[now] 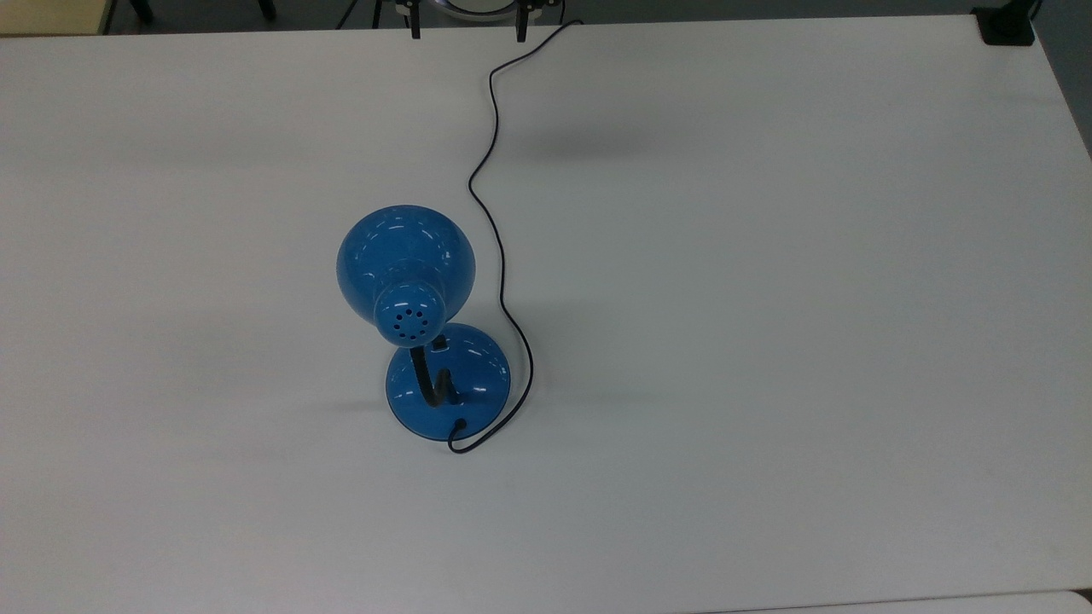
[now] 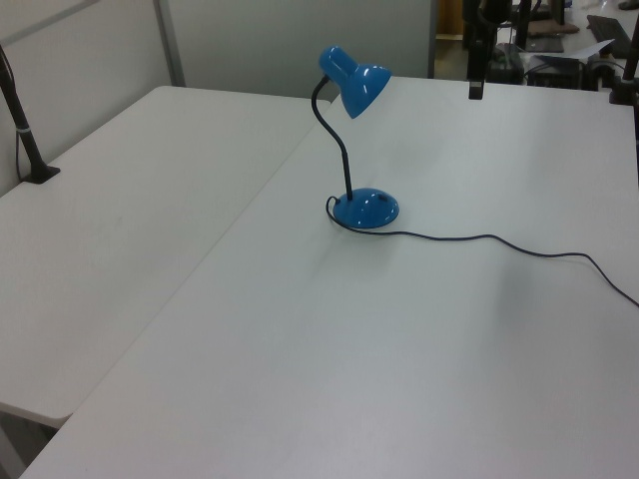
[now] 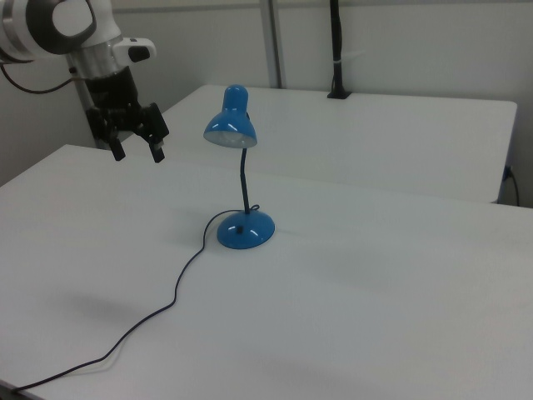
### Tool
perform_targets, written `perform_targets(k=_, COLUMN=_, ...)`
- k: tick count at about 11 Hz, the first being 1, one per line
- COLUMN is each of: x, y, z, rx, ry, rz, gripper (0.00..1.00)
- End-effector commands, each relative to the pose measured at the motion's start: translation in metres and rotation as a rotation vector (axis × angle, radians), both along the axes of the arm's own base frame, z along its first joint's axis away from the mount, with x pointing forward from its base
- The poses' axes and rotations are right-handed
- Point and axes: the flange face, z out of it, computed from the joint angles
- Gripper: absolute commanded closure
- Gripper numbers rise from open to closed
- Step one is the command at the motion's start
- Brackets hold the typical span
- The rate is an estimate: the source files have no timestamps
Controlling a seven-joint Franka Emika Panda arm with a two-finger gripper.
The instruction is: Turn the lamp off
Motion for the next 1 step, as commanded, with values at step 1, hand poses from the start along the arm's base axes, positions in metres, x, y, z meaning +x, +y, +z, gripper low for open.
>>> perform_targets(k=1, x=-0.0034, y=0.0001, z=0.0009, rx=-0.012, ry=0.011, rz=-0.041, gripper=0.0)
